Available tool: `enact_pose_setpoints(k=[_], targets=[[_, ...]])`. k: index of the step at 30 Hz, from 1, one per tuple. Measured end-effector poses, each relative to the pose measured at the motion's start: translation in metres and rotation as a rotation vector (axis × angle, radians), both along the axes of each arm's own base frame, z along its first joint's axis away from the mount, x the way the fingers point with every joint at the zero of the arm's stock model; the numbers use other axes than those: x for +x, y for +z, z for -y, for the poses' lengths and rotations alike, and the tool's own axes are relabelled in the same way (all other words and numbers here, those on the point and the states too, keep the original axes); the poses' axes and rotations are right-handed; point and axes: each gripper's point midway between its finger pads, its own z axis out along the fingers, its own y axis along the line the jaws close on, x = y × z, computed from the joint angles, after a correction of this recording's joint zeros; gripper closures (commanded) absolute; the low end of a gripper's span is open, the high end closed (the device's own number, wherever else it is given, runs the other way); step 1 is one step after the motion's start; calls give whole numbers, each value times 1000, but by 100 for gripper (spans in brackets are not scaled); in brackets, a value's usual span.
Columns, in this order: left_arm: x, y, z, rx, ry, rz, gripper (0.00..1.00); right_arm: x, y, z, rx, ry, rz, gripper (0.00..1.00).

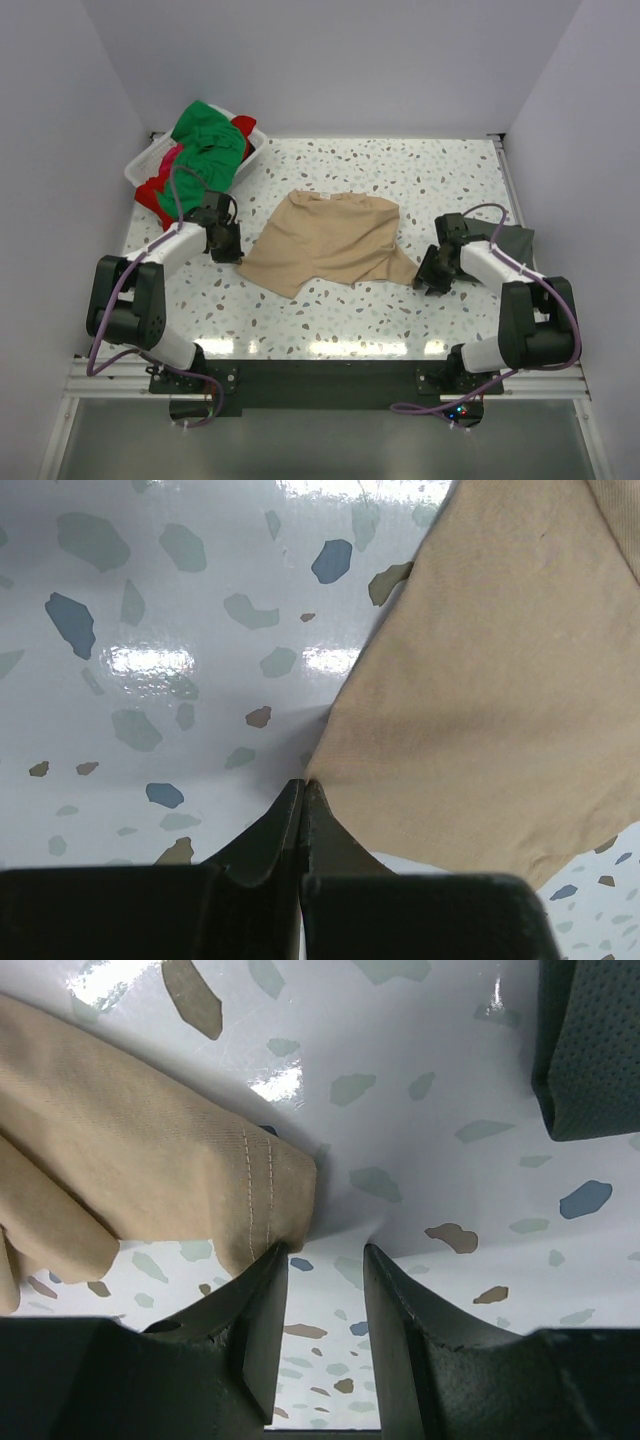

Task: Fold and stack the t-shirts
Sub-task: Flatten the tshirt out

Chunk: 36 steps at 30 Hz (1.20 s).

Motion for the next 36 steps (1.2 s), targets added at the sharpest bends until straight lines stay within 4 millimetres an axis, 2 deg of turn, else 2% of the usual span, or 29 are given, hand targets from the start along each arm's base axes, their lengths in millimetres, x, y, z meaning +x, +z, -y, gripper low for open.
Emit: enact_pose_setpoints(k=[16, 27, 36], targets=[[0, 0, 1, -3, -1, -1, 100, 2, 1, -6, 9, 19, 7, 62], [0, 0, 1, -8, -2, -1, 100, 20, 21, -11, 30, 25, 71, 61], [3, 1, 2, -9, -3, 4, 100, 14, 15, -7, 10, 22, 35, 61]])
